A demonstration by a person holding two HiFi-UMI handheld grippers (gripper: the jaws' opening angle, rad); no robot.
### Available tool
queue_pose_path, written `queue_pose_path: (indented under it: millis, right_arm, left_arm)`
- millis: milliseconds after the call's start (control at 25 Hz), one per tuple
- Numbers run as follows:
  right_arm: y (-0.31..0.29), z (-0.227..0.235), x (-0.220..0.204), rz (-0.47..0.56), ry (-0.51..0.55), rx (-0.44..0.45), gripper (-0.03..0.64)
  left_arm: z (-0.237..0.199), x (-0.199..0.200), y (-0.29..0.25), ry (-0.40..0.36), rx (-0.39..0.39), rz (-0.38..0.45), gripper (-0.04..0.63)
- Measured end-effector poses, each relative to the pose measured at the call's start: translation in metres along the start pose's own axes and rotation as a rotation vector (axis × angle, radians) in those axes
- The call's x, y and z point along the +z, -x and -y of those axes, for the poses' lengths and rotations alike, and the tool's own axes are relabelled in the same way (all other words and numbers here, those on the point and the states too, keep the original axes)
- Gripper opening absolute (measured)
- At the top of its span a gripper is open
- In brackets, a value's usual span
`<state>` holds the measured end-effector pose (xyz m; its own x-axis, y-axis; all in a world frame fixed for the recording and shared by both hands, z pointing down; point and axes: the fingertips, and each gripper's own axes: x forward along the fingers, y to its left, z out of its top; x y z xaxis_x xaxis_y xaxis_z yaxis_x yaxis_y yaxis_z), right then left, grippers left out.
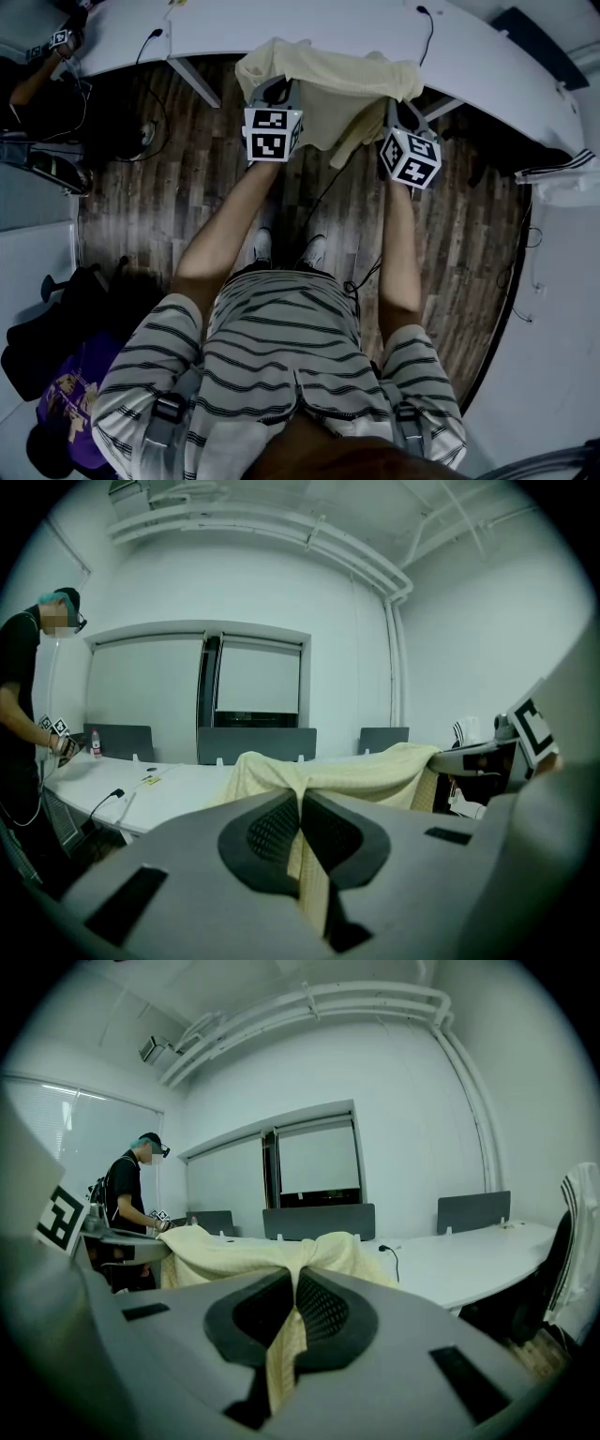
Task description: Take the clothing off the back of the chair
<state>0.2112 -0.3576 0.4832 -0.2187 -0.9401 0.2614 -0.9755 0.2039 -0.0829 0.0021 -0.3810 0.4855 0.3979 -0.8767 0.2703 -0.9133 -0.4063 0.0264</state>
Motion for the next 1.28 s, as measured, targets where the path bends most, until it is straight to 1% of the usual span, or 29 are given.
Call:
queue_pose_path:
  millis: [360, 600, 1280]
  right_arm:
    - [0.006, -0.007, 0.009, 0.025, 0.005, -0.002, 0.025]
    - [0.014, -0.01, 0.018, 0.062, 0.004, -0.007, 0.025]
    - [0.029, -0.019, 0.053, 0.132, 0.034, -0.024, 0.025]
  left_arm:
    - [0.0, 0.007, 0.007, -0.002, -0.001, 0.013, 0.025]
    - [0.003, 0.02, 0.012, -0.009, -0.008, 0.041, 0.025]
    - [-0.001, 0.048, 0.027, 0.003, -0.01, 0.102, 0.025]
